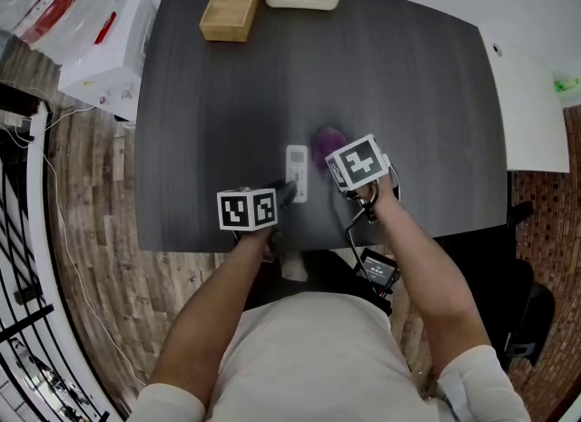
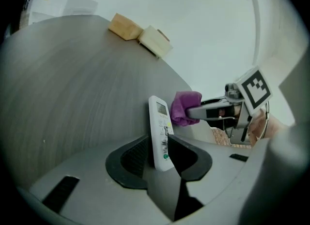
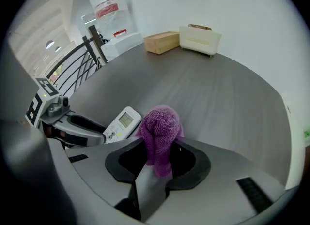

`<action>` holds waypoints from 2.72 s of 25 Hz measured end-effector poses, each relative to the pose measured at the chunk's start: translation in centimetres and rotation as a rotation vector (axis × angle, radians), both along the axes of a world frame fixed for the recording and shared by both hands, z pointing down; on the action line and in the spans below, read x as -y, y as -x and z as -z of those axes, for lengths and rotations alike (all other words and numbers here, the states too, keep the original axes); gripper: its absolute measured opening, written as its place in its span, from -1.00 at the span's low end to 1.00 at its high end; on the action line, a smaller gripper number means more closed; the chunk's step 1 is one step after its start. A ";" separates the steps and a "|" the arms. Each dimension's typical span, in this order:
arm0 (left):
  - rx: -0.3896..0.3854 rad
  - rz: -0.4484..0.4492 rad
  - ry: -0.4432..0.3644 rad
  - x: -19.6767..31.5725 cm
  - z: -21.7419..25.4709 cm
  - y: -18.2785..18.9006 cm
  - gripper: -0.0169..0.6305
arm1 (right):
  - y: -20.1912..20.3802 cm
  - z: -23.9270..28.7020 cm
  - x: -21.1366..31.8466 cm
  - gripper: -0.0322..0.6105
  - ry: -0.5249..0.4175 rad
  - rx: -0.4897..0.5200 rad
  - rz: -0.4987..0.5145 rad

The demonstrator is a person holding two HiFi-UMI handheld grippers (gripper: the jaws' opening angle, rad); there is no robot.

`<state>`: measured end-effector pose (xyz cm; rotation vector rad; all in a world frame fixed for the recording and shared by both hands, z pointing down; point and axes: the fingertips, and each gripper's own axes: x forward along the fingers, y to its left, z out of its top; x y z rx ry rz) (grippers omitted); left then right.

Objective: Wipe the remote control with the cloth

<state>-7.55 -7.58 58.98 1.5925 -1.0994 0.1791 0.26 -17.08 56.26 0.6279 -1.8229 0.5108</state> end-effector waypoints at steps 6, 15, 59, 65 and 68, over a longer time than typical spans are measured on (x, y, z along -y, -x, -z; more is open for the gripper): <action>-0.067 -0.069 0.000 -1.0 0.6 -0.4 -0.56 | 2.2 1.5 -2.4 -0.52 0.036 0.105 0.027; 0.011 -0.070 -0.072 4.6 2.2 5.4 -0.56 | 4.9 1.3 -9.1 -0.52 0.249 0.257 0.025; 0.105 -0.210 -0.024 6.8 0.0 1.2 -0.56 | 1.2 -1.1 -0.7 -0.52 0.184 0.159 -0.030; 0.097 -0.185 -0.029 6.7 0.0 1.2 -0.56 | 2.2 -1.9 -3.2 -0.52 0.243 0.157 0.045; 0.085 -0.170 -0.032 6.7 0.0 1.3 -0.57 | 1.8 -1.9 -5.0 -0.52 0.295 0.162 0.081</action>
